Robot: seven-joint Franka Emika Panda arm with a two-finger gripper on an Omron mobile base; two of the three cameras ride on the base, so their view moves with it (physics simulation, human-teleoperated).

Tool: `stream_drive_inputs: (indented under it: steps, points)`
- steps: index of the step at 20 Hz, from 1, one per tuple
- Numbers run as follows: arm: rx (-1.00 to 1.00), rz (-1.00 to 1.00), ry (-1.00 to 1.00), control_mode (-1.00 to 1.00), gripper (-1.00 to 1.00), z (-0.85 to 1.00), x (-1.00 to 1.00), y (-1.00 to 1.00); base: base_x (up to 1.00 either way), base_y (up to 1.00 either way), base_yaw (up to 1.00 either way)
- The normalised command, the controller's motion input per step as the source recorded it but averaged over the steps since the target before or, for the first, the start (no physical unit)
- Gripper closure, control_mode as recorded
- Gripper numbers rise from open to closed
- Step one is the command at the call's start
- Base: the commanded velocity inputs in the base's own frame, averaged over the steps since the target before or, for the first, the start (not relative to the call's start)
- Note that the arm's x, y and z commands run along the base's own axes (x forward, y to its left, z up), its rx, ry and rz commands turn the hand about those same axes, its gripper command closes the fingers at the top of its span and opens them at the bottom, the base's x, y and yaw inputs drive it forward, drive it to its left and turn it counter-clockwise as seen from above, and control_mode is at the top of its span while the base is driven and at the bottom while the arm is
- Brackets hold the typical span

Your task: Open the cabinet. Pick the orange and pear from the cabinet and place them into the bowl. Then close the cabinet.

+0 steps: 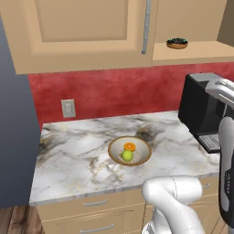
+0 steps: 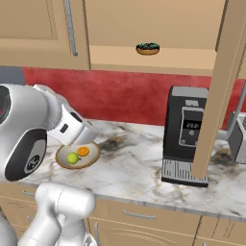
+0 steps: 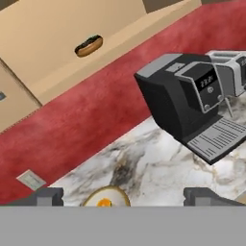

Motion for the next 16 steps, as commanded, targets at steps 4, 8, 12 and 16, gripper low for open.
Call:
stream_drive_inputs:
  steps: [4, 8, 12, 16]
  points:
    - [-0.01, 0.02, -0.42, -1.0, -1.0, 0.0, -0.09, 0.0, 0.0, 0.0, 0.0]
    - [-0.05, 0.01, -0.31, -1.0, -1.0, 0.0, -0.12, 0.05, 0.0, 0.0, 0.0]
    - [-0.22, 0.0, -0.03, -1.0, -1.0, 0.12, 0.0, 0.38, 0.0, 0.0, 0.0]
    - [-0.28, -0.02, 0.0, -1.0, -1.0, 0.09, -0.02, 0.3, 0.0, 0.0, 0.0]
